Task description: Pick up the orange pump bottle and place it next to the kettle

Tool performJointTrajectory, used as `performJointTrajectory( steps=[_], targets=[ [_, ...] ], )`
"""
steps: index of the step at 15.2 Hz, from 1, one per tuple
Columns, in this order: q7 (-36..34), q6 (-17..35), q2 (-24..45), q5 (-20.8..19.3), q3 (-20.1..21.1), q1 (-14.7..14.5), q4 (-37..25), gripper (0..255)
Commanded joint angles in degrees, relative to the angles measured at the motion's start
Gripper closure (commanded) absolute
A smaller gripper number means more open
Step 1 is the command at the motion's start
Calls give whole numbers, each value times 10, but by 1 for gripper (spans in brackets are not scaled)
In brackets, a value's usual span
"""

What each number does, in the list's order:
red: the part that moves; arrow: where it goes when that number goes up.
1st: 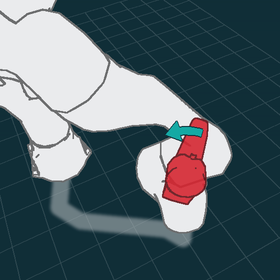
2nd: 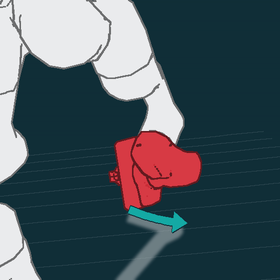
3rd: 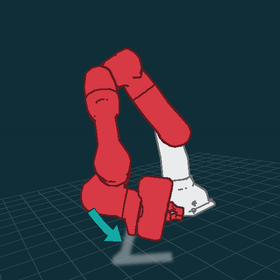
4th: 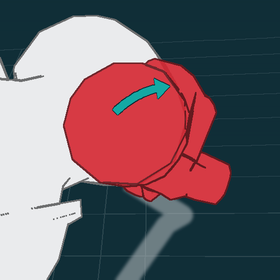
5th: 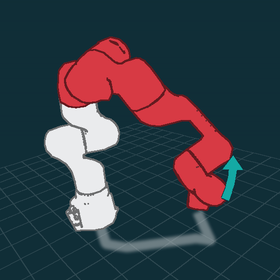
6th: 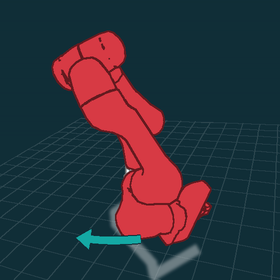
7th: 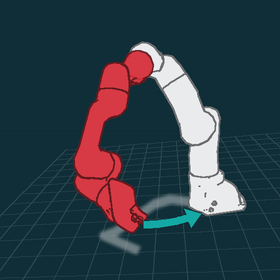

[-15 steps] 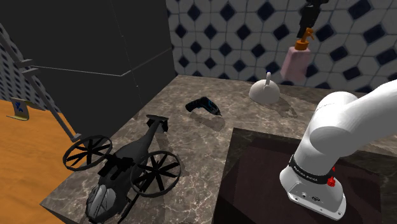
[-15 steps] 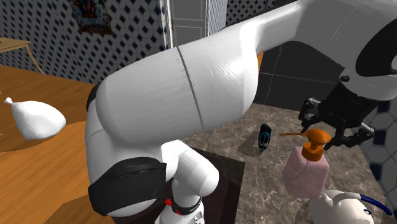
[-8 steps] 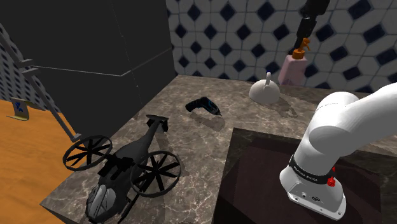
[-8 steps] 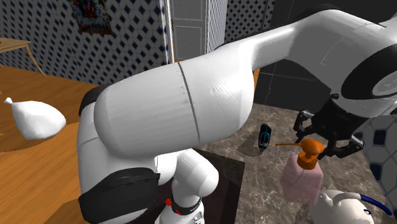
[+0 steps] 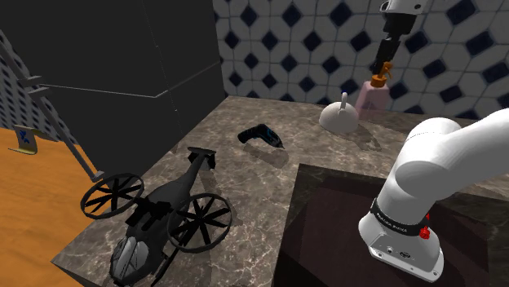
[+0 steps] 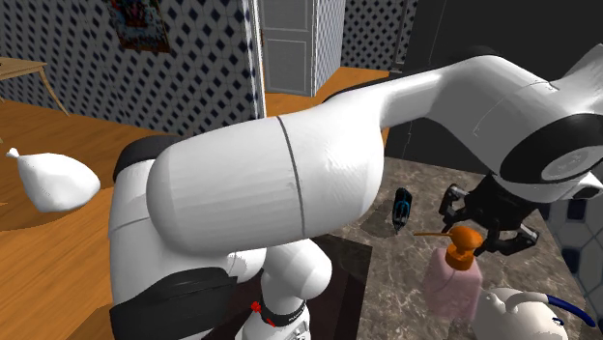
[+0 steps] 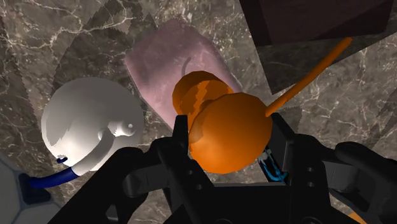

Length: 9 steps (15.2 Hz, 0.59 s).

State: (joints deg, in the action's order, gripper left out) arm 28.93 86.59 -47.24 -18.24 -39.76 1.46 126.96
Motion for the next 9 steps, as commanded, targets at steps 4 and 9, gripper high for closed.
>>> performJointTrajectory(
  steps=[4, 9],
  targets=[
    [1, 34, -10, -13, -12, 7, 43, 255],
    [2, 68, -16, -25, -26, 13, 81, 255]
  ],
)
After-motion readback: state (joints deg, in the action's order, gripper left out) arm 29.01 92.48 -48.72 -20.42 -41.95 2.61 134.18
